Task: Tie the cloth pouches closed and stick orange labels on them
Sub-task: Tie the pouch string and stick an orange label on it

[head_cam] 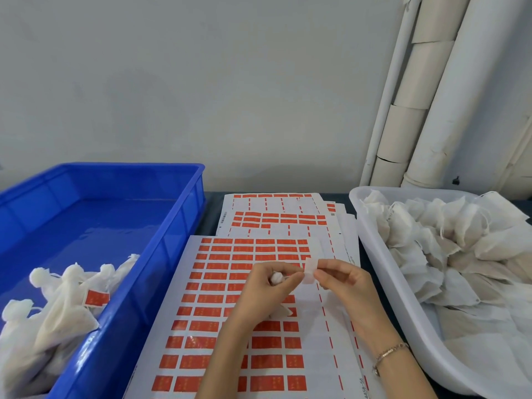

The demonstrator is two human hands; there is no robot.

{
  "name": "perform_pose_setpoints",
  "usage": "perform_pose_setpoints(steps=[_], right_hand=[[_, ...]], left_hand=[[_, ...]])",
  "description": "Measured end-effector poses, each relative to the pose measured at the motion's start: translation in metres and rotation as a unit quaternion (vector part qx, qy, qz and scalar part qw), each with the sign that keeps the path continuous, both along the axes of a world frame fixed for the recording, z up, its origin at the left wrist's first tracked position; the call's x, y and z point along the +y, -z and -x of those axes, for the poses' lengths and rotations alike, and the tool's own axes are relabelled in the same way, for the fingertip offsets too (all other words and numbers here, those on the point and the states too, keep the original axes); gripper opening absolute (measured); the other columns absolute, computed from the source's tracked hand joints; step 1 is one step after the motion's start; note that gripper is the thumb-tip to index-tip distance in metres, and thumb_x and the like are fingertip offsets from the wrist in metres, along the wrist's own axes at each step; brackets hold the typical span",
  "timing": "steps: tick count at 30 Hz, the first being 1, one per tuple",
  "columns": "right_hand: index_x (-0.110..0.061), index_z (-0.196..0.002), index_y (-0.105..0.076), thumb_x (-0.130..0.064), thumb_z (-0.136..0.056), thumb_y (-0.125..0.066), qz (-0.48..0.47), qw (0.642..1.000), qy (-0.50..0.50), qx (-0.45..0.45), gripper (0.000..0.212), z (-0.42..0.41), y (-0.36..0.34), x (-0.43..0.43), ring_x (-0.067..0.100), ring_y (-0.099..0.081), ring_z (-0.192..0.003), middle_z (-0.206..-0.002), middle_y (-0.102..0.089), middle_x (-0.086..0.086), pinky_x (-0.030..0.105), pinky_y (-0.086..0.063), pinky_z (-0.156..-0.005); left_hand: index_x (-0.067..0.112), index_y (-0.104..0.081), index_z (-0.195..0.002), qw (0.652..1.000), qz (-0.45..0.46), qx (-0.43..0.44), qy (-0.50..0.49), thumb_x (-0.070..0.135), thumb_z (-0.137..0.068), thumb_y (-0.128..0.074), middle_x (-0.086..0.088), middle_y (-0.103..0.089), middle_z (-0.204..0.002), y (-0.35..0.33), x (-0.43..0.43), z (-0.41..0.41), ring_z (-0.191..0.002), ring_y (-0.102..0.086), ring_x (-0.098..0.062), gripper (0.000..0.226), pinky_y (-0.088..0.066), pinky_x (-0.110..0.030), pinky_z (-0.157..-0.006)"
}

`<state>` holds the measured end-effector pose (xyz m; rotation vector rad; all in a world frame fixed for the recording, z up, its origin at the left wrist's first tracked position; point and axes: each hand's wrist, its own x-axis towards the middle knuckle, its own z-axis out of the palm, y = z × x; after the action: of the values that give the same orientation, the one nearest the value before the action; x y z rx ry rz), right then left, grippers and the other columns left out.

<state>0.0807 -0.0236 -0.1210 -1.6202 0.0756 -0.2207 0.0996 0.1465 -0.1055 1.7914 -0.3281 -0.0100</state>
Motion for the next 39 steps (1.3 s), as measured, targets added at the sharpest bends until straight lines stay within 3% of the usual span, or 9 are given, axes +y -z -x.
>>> perform_pose_setpoints(steps=[4,8,13,18,30,39], right_hand=[[-0.029,-0.089,-0.071,-0.019,-0.078,-0.076,0.002,1.0,-0.012,-0.001,0.016,-0.0004,-0.0007,0.0003,-0.003,-0.065,-0.086,-0.089,-0.07,-0.023,0.01,-0.051,-0.059],[-0.031,-0.091,-0.071,-0.021,-0.08,-0.074,-0.005,0.999,-0.038,-0.008,0.016,0.0011,-0.0026,0.0033,0.0,-0.067,-0.083,-0.09,-0.071,-0.023,0.009,-0.051,-0.06],[-0.029,-0.097,-0.073,-0.027,-0.083,-0.069,-0.014,0.999,-0.031,-0.015,0.015,-0.0003,-0.005,0.0022,0.009,-0.068,-0.081,-0.092,-0.073,-0.013,0.019,-0.055,-0.072],[-0.03,-0.1,-0.072,-0.02,-0.08,-0.074,0.01,0.999,-0.034,-0.041,0.023,0.001,-0.0038,0.0027,-0.004,-0.065,-0.092,-0.098,-0.07,-0.023,0.008,-0.051,-0.067],[-0.035,-0.096,-0.069,-0.017,-0.078,-0.077,0.098,0.99,0.013,-0.099,0.027,-0.0014,0.0024,0.0063,0.002,-0.067,-0.086,-0.089,-0.07,-0.022,0.009,-0.051,-0.069],[-0.028,-0.084,-0.072,-0.021,-0.078,-0.077,0.133,0.985,0.022,-0.106,0.011,-0.0011,0.003,0.0066,0.004,-0.067,-0.083,-0.083,-0.07,-0.019,0.01,-0.052,-0.07]], left_hand=[[0.05,-0.068,-0.064,1.0,0.001,-0.016,-0.009,0.029,-0.085,-0.069,0.027,-0.068,-0.076,0.0025,-0.0009,-0.0006,-0.081,-0.064,0.005,0.03,-0.045,-0.003,-0.057],[0.042,-0.069,-0.069,0.999,-0.01,-0.022,-0.044,0.026,-0.084,-0.069,0.028,-0.067,-0.075,0.0052,-0.0016,-0.0027,-0.081,-0.062,0.007,0.022,-0.043,-0.002,-0.054],[0.038,-0.069,-0.07,0.998,-0.013,-0.011,-0.06,0.025,-0.083,-0.07,0.028,-0.065,-0.071,0.0059,-0.0014,-0.0041,-0.079,-0.061,0.008,0.018,-0.043,-0.003,-0.051],[0.036,-0.069,-0.07,0.999,-0.02,-0.011,-0.044,0.027,-0.083,-0.071,0.024,-0.067,-0.071,0.006,-0.0021,-0.0037,-0.079,-0.063,0.004,0.016,-0.045,-0.004,-0.054],[0.036,-0.068,-0.065,0.999,-0.027,0.002,-0.046,0.026,-0.082,-0.071,0.024,-0.066,-0.068,0.0057,-0.002,-0.0039,-0.08,-0.062,0.005,0.02,-0.044,-0.003,-0.053],[0.038,-0.068,-0.066,0.997,-0.037,-0.006,-0.064,0.028,-0.081,-0.072,0.023,-0.066,-0.068,0.0044,-0.0024,-0.0031,-0.077,-0.063,0.004,0.019,-0.044,-0.004,-0.051]])
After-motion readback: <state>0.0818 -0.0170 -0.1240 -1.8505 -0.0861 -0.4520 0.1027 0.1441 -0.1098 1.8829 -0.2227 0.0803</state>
